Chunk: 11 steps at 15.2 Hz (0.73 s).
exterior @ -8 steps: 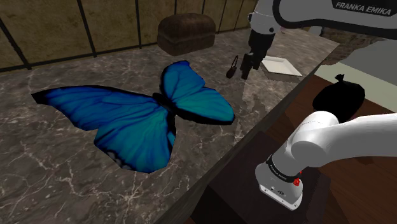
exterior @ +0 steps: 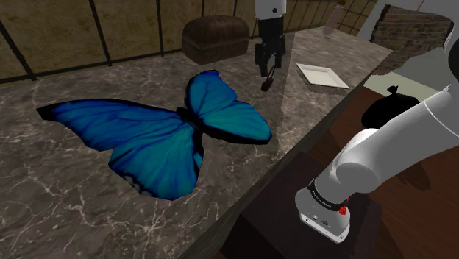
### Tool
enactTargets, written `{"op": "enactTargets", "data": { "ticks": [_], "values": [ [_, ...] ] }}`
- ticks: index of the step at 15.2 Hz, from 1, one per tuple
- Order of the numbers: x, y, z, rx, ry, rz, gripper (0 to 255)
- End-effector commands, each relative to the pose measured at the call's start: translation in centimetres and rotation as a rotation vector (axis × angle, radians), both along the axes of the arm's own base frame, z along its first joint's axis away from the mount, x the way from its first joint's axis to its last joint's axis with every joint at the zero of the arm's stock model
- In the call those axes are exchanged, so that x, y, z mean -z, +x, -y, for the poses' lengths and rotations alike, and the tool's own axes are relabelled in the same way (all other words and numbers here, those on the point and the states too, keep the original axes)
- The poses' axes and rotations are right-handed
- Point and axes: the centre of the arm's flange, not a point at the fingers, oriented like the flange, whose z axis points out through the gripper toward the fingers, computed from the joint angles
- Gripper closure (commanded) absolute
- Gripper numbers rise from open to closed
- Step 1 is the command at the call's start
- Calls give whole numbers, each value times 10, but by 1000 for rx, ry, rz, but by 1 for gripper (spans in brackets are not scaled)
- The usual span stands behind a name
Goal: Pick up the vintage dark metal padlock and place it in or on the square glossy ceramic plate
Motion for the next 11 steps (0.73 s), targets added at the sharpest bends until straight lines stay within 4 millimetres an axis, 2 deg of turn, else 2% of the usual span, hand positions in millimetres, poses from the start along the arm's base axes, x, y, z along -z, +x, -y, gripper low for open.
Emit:
{"op": "enactTargets", "data": {
  "ticks": [1, 7, 11],
  "values": [
    [7, 15, 2, 5, 9, -45, 0],
    [36, 2, 4, 5, 9, -45, 0],
    [39, 1, 4, 5, 9, -45, 0]
  ]
}}
